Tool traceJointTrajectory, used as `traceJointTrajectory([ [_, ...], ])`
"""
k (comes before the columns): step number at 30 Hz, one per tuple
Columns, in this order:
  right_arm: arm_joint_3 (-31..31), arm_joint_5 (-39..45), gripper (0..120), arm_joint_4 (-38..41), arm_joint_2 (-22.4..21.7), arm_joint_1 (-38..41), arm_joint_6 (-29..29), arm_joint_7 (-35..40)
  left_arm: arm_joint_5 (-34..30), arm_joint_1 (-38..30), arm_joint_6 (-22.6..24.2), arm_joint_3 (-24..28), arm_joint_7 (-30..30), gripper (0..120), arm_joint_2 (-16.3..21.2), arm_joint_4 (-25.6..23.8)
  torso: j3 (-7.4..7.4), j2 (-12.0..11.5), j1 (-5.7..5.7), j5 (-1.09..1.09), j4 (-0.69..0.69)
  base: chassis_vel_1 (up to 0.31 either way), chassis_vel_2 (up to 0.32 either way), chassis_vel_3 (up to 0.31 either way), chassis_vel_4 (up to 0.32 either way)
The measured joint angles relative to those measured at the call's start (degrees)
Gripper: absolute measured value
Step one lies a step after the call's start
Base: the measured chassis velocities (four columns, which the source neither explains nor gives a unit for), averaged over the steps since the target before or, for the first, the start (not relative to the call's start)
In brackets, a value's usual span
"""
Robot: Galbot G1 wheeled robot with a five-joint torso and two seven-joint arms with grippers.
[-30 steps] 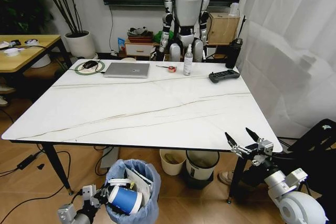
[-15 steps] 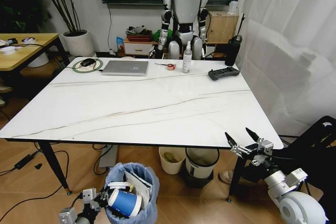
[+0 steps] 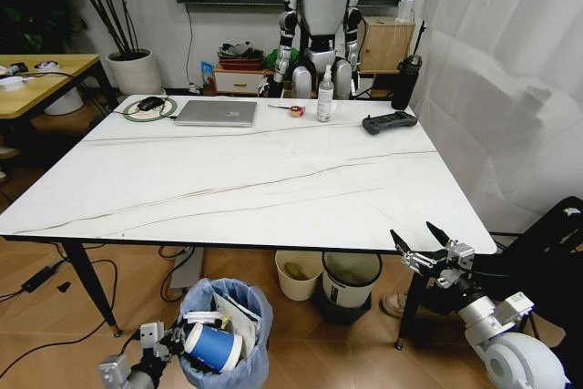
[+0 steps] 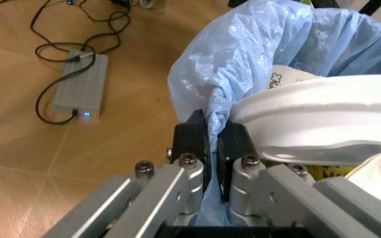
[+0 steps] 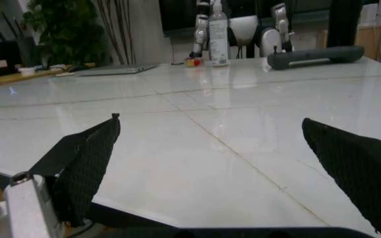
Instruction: Pick up the trash bin and place the trash from the table into it.
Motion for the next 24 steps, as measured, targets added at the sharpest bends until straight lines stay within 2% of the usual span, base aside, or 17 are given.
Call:
traceJointTrajectory([
  [2, 1.6, -0.3, 100, -0.1, 1.9, -0.1, 0.2, -0.1, -0.4, 0.0, 0.0, -0.4, 0.0, 0, 0.2, 0.0, -0.39, -0.7, -0.34, -0.01, -0.03, 0.000, 0.000, 0.000, 0.000],
  [6, 4.3, -0.9, 100, -0.4, 4.4, -0.2, 0.8, -0.4, -0.8, 0.0, 0.0, -0.6, 0.0, 0, 0.3, -0.1, -0.86, -1.6, -0.75, 0.00, 0.00, 0.000, 0.000, 0.000, 0.000],
  [9, 10.3, -2.3, 100, -1.3, 10.0, -0.5, 2.3, -1.3, -1.1, -0.3, 0.0, -0.8, 0.0, 0, 0.5, 0.0, -1.54, -2.8, -1.23, 0.01, -0.01, 0.000, 0.000, 0.000, 0.000],
  [10, 10.3, -2.3, 100, -1.3, 10.0, -0.5, 2.3, -1.3, -1.1, -0.3, 0.0, -0.8, 0.0, 0, 0.5, 0.0, -1.54, -2.8, -1.23, 0.01, -0.01, 0.000, 0.000, 0.000, 0.000],
  [13, 15.7, -3.5, 100, -2.1, 15.0, -0.8, 3.7, -2.0, -1.7, -1.0, 0.3, -0.8, -0.1, 0, 0.7, 0.3, -2.06, -3.7, -1.65, 0.00, -0.02, 0.000, 0.000, 0.000, 0.000],
  [14, 15.9, -3.5, 100, -2.1, 15.2, -0.8, 3.7, -2.1, -1.7, -1.1, 0.3, -0.8, -0.1, 0, 0.7, 0.3, -2.08, -3.7, -1.66, 0.00, -0.02, 0.000, 0.000, 0.000, 0.000],
  [16, 20.7, -4.6, 100, -2.8, 19.7, -1.0, 4.9, -2.8, -1.9, -1.7, 0.7, -0.7, -0.2, 0, 0.9, 0.7, -2.55, -4.6, -2.07, 0.00, -0.02, 0.000, 0.000, 0.000, 0.000],
  [17, 20.7, -4.6, 100, -2.8, 19.7, -1.0, 4.9, -2.8, -1.9, -1.7, 0.7, -0.7, -0.2, 0, 0.9, 0.7, -2.55, -4.6, -2.07, 0.00, -0.02, 0.000, 0.000, 0.000, 0.000],
  [24, 30.8, -7.0, 100, -4.3, 29.3, -1.6, 7.4, -4.2, -2.1, -2.7, 1.2, -0.7, -0.4, 0, 0.9, 1.1, -3.74, -6.7, -3.00, 0.00, -0.03, 0.000, 0.000, 0.000, 0.000],
])
